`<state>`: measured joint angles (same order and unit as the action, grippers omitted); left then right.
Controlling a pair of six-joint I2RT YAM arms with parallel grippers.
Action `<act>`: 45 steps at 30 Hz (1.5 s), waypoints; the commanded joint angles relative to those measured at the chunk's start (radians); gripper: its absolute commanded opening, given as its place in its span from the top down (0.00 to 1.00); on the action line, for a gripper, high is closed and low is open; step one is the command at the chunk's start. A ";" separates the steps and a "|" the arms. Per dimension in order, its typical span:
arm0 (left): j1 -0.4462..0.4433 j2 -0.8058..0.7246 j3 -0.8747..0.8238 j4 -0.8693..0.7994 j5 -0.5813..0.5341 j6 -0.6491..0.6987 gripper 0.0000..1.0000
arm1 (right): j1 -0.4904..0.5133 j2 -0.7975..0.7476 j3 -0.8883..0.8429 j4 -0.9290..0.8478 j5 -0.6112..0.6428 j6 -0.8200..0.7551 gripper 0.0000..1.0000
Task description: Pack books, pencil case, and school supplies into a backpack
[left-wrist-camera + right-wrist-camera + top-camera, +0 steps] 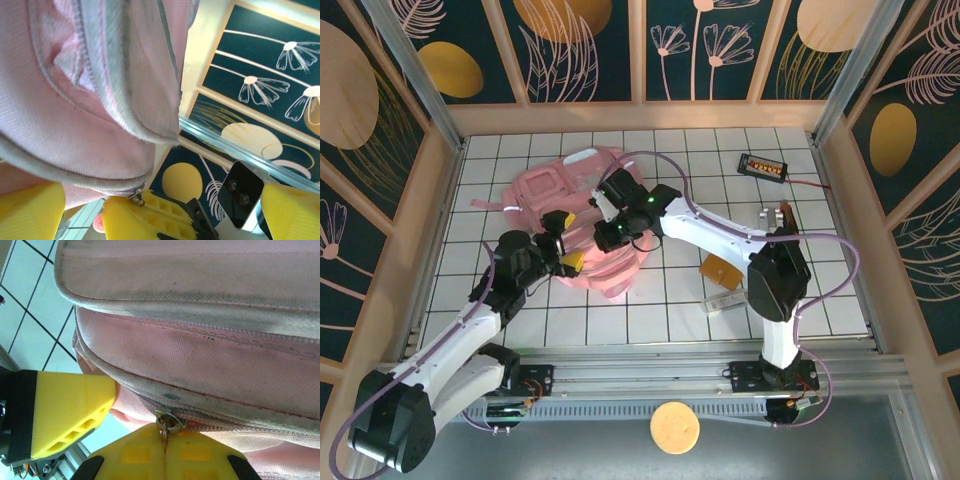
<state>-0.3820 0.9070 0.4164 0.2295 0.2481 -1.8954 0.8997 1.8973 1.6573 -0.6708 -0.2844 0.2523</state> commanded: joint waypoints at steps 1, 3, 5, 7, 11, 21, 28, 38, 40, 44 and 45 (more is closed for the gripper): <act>-0.015 -0.017 -0.030 -0.055 -0.042 -0.071 0.01 | 0.012 0.006 0.068 0.025 -0.032 0.015 1.00; -0.017 -0.028 -0.015 -0.091 -0.064 -0.064 0.01 | 0.013 0.007 0.071 0.026 -0.030 0.017 1.00; -0.017 -0.016 -0.018 -0.077 -0.070 -0.063 0.01 | 0.016 0.005 0.073 0.032 -0.035 0.019 1.00; -0.017 0.015 -0.029 -0.047 -0.067 -0.063 0.04 | 0.024 0.006 0.078 0.039 -0.039 0.022 1.00; -0.017 0.078 -0.076 0.064 -0.058 -0.077 0.31 | 0.047 0.021 0.100 0.021 -0.039 0.025 1.00; -0.001 0.071 -0.101 0.056 -0.078 -0.026 1.00 | 0.070 0.047 0.112 -0.034 0.001 0.030 1.00; 0.187 -0.047 -0.031 -0.194 0.023 0.256 1.00 | 0.011 0.022 0.024 -0.136 0.060 -0.051 1.00; 0.276 0.030 0.163 -0.358 0.112 0.562 1.00 | -0.160 -0.019 -0.078 -0.149 0.041 -0.145 1.00; 0.285 0.060 0.215 -0.387 0.122 0.615 1.00 | -0.174 -0.026 -0.096 -0.141 0.071 -0.157 1.00; 0.296 0.135 0.338 -0.498 0.132 0.767 1.00 | -0.227 -0.036 -0.126 -0.092 0.092 -0.169 1.00; 0.299 0.145 0.362 -0.519 0.133 0.796 1.00 | -0.234 -0.039 -0.125 -0.081 0.087 -0.169 1.00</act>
<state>-0.1165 1.0481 0.6769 -0.2531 0.4225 -1.2720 0.7307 1.9079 1.5585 -0.6956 -0.2867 0.1059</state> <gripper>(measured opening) 0.058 0.061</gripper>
